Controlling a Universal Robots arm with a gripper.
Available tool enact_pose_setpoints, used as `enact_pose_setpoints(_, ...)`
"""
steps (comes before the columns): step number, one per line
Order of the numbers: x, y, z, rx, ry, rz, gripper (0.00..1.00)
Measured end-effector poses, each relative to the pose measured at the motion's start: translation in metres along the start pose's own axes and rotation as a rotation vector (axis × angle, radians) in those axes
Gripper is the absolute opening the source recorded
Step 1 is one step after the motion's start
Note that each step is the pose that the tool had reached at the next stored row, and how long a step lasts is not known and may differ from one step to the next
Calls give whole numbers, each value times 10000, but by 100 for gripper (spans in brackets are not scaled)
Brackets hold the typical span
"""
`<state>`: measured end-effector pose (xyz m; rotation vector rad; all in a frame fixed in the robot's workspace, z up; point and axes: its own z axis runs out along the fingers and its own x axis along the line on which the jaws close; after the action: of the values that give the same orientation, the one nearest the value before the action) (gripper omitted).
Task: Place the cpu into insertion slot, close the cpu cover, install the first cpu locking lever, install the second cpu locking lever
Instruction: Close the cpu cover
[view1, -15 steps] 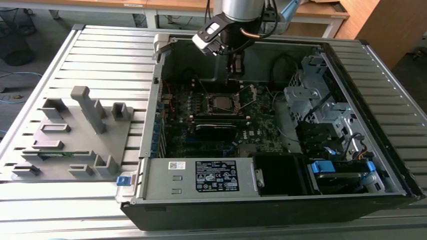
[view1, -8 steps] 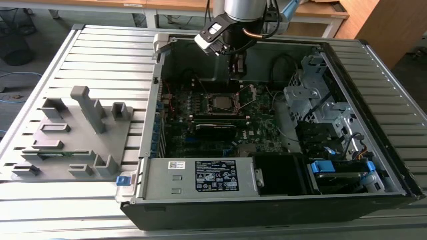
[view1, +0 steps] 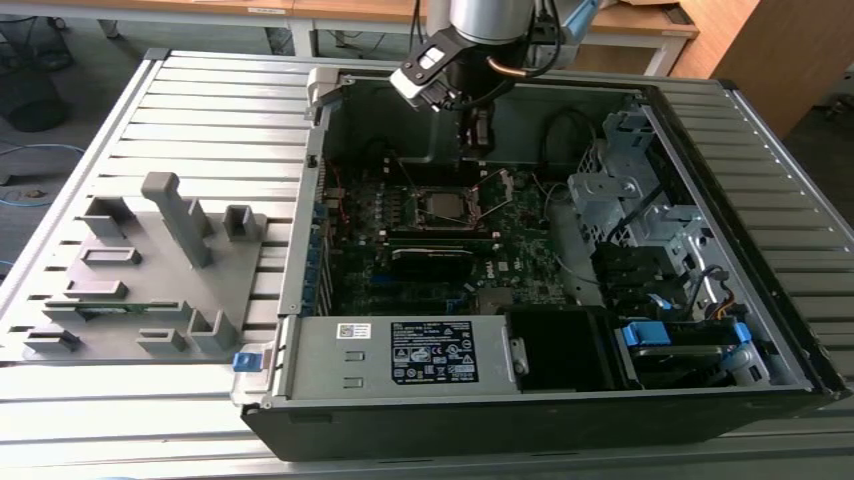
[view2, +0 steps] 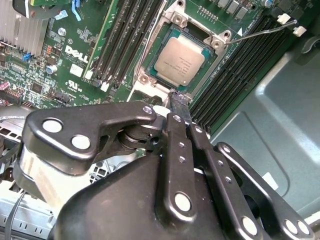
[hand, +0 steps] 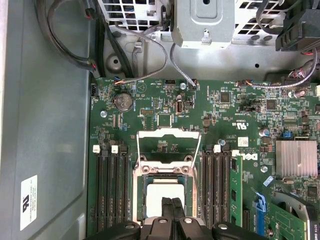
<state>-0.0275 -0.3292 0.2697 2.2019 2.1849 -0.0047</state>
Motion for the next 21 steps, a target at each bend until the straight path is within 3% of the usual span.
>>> enact_pose_setpoints(8, 4, 109, 9, -1, 1, 1, 10)
enact_pose_setpoints(21, 13, 373, 32, 0, -1, 0, 10)
